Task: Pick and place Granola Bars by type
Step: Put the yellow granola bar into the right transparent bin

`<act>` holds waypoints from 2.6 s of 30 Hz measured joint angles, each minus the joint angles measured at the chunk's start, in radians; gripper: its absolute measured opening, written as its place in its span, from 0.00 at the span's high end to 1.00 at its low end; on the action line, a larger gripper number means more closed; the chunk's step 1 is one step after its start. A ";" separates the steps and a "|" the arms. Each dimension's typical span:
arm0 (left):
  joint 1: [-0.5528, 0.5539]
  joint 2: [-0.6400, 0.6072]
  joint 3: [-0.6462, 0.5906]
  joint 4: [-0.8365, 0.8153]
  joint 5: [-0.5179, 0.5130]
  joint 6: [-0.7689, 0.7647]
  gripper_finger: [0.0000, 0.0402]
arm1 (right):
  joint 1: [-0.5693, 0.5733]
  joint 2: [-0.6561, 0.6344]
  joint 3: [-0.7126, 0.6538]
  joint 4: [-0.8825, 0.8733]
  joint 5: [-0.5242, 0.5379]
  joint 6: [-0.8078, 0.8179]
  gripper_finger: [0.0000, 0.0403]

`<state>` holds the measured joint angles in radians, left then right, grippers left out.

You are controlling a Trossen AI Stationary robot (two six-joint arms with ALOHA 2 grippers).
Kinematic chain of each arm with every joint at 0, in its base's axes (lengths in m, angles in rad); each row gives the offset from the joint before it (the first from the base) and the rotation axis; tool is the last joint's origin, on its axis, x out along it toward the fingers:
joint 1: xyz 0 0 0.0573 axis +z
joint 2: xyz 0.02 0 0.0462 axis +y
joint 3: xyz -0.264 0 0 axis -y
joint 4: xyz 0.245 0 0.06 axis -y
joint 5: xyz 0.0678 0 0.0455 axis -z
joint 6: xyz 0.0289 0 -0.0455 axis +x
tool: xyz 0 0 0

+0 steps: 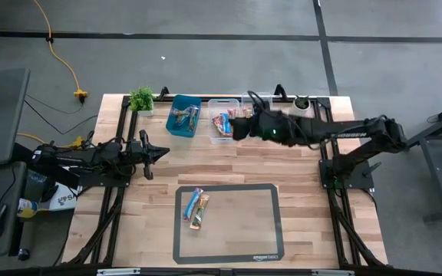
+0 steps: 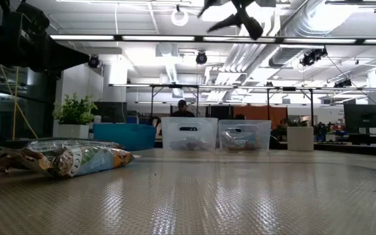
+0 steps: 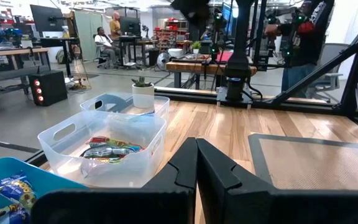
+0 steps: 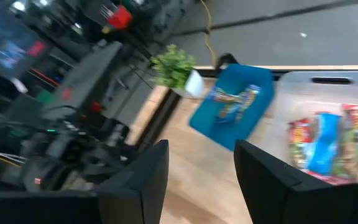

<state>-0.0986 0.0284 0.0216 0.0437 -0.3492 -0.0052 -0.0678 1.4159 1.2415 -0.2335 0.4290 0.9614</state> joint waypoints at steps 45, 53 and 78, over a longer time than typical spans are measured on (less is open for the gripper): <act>0.000 0.000 0.000 0.002 0.000 0.000 1.00 | 0.348 0.807 1.074 -0.371 -0.006 0.453 0.59; 0.000 0.000 0.000 0.002 0.000 0.000 1.00 | 0.349 0.937 1.073 -0.520 -0.276 0.705 0.59; 0.000 0.000 0.000 0.001 0.000 0.000 1.00 | 0.349 1.011 0.952 -0.673 -0.363 0.837 0.59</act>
<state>-0.0986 0.0284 0.0214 0.0444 -0.3492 -0.0055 0.2817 2.4268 2.1934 -0.9061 0.0659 1.7982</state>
